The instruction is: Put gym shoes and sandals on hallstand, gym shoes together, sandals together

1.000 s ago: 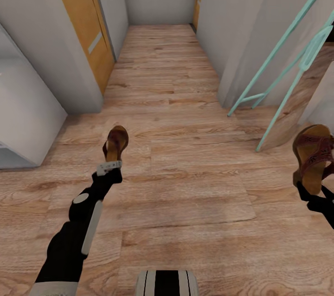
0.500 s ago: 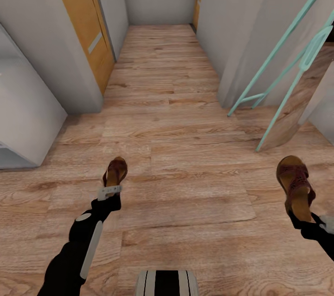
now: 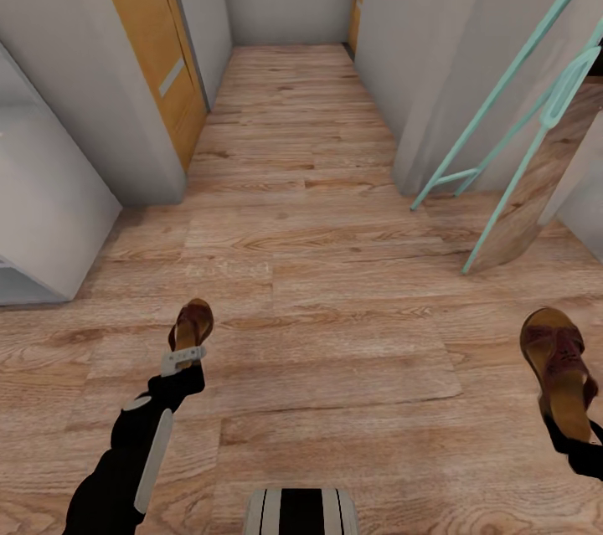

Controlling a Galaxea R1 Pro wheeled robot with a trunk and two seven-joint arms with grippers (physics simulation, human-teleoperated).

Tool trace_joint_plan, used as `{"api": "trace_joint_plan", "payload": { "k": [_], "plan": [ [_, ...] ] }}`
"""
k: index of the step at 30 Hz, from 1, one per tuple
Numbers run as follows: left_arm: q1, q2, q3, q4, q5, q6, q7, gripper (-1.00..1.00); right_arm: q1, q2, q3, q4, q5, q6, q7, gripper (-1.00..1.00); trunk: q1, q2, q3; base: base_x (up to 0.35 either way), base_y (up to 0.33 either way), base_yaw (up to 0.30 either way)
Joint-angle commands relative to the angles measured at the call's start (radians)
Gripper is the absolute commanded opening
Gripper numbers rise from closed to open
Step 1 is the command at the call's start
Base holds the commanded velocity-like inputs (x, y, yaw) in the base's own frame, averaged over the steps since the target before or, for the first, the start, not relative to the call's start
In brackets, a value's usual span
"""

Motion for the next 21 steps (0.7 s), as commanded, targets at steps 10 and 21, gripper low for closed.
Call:
{"api": "trace_joint_plan", "payload": {
  "k": [10,21],
  "plan": [
    [0.002,-0.002,0.0,0.067,-0.01,-0.006,0.001,-1.0,0.0,0.055,0.107,0.048,0.105,-0.017,-0.03,-1.0,0.0,0.0,0.0,0.0,0.0,0.0],
    [0.002,0.003,0.0,0.097,-0.007,-0.034,0.003,-1.0,-0.029,0.046,0.154,0.075,0.135,0.115,-0.017,-1.0,0.0,0.0,0.0,0.0,0.0,0.0]
  ]
}}
